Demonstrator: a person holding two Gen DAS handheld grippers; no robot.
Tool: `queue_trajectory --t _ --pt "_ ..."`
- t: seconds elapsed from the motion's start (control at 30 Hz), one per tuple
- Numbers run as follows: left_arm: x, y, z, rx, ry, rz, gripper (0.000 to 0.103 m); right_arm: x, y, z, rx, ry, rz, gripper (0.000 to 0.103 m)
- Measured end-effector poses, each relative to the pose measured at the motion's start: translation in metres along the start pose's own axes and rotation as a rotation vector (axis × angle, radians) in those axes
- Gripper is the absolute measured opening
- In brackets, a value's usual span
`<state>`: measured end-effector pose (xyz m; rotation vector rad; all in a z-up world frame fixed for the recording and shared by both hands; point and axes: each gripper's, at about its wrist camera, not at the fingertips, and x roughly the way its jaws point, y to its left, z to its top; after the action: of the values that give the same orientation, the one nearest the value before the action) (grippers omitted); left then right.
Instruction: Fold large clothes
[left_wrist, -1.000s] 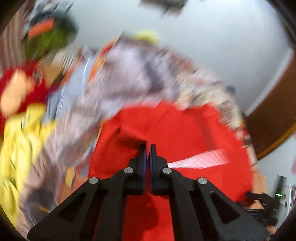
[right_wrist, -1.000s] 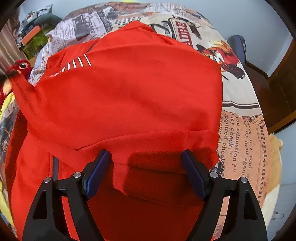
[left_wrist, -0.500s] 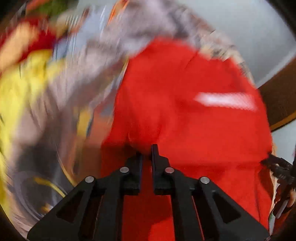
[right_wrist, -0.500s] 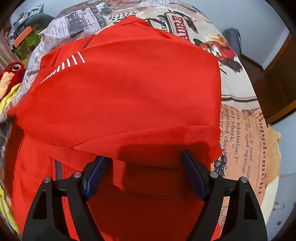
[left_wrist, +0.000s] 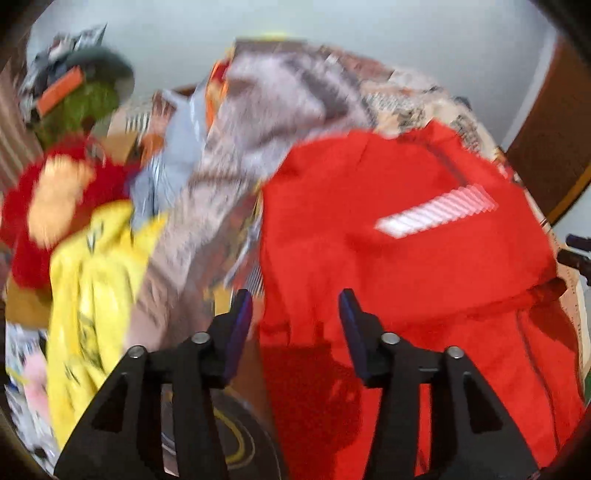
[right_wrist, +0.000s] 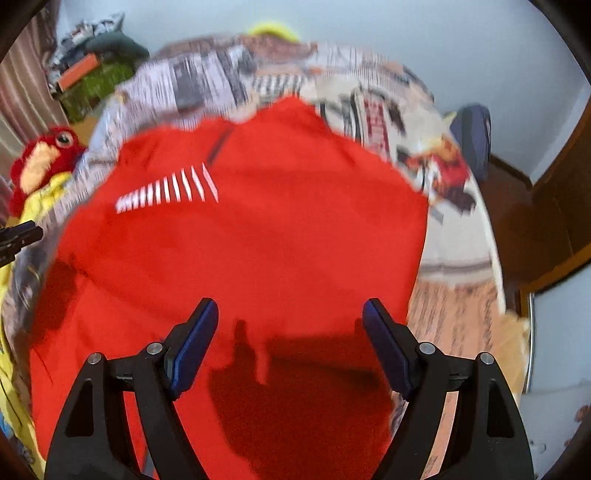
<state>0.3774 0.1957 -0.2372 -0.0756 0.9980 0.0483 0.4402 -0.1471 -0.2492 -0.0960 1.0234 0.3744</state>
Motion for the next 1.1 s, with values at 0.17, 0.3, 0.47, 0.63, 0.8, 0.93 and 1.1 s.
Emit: queue_trajectory --t 0.17,0.3,0.47,0.63,0.8,0.93,1.1 --pt "-0.007 -0.019 0.053 0.041 -0.103 -0.017 0.067 -0.005 -0.010 0.042 0.025 -0.098 -0.001 0.078" --pt "0.006 -0.027 0.089 -0.011 -0.136 -0.053 0.081 -0.001 -0.018 0.072 0.048 -0.157 -0.019 0.078" --pt "0.043 -0.027 0.136 -0.081 -0.134 -0.096 0.082 0.003 -0.030 0.110 0.070 -0.235 -0.006 0.078" --pt "0.088 -0.025 0.169 -0.172 -0.098 -0.156 0.082 0.036 -0.031 0.135 0.015 -0.202 -0.047 0.078" --pt "0.136 -0.034 0.183 -0.214 -0.037 -0.228 0.082 0.074 -0.035 0.147 -0.014 -0.158 -0.041 0.078" --pt "0.176 -0.052 0.189 -0.167 0.013 -0.192 0.082 0.113 -0.034 0.152 -0.008 -0.110 -0.033 0.076" --pt "0.224 -0.068 0.174 -0.083 0.109 -0.160 0.084 0.154 -0.031 0.151 -0.069 -0.058 -0.116 0.075"
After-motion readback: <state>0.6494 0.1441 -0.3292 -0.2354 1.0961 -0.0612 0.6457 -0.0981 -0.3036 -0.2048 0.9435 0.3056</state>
